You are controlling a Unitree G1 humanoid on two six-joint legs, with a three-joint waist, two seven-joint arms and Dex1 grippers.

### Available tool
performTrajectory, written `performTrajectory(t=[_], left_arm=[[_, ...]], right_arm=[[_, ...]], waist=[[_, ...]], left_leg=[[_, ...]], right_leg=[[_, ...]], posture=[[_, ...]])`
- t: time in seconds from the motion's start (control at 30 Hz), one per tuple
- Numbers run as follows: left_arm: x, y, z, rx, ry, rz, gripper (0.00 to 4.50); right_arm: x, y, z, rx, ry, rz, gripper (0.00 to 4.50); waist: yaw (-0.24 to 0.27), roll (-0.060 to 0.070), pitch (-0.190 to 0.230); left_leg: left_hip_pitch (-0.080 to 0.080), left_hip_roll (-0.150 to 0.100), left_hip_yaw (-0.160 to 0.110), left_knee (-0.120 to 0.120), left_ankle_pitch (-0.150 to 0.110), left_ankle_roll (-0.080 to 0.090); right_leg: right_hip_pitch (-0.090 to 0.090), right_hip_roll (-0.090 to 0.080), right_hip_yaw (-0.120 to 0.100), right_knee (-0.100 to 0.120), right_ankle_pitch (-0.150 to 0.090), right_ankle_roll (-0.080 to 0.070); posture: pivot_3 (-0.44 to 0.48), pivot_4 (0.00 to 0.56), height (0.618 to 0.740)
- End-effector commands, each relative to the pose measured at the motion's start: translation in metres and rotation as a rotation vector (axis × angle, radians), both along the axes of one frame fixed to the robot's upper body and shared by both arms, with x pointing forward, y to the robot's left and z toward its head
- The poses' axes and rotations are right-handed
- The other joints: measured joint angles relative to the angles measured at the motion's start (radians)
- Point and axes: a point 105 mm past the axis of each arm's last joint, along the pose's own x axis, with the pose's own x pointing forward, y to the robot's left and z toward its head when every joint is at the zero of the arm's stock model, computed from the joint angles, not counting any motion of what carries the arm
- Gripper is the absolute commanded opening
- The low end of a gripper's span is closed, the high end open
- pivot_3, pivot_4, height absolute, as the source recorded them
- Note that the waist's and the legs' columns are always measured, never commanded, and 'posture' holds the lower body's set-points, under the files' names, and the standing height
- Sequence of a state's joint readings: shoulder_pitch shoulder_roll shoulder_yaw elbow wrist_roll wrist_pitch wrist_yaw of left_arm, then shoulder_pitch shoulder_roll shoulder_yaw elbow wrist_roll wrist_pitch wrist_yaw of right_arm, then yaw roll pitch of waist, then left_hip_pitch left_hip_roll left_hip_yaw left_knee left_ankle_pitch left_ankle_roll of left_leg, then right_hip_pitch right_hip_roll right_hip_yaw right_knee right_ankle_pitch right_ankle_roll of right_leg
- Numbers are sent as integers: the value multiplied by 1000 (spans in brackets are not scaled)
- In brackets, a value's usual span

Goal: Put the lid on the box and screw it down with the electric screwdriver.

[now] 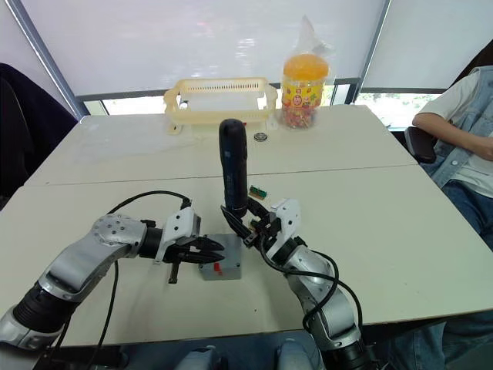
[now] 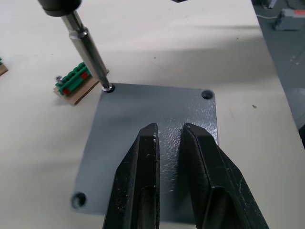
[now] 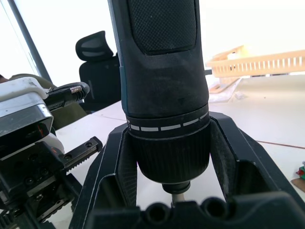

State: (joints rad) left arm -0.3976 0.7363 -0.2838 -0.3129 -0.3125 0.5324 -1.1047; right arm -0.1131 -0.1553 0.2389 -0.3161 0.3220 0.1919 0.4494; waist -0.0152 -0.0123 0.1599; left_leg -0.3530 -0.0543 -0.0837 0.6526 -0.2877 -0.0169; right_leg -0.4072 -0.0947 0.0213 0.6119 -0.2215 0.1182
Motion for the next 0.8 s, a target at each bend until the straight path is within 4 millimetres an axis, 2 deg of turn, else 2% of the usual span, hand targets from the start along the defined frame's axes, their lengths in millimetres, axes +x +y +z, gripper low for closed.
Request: performTrajectory(t=[0.03,0.53,0.8], left_arm=[[1,3,-4,20,8,11,799],[0,4,-12,8,55,31,799],[-1,5,-16,14,67,32,799]], right_arm=[[2,-4,-51,-82,206,-14,1686],[1,-2,-45,-131,139,0,1686],[0,-8,-46,-143,136,-16,1686]], waist=[[0,0,0],[0,0,0],[0,0,-1]], left_leg=[[0,0,0,-1,0,0],[1,0,-1,-3,0,0],[1,0,-1,-3,0,0]], right_leg=[[0,0,0,0,0,0],[0,0,-1,0,-1,-1],[0,0,-1,-1,-1,-1]], posture=[[0,150,740],[0,150,740],[0,150,740]])
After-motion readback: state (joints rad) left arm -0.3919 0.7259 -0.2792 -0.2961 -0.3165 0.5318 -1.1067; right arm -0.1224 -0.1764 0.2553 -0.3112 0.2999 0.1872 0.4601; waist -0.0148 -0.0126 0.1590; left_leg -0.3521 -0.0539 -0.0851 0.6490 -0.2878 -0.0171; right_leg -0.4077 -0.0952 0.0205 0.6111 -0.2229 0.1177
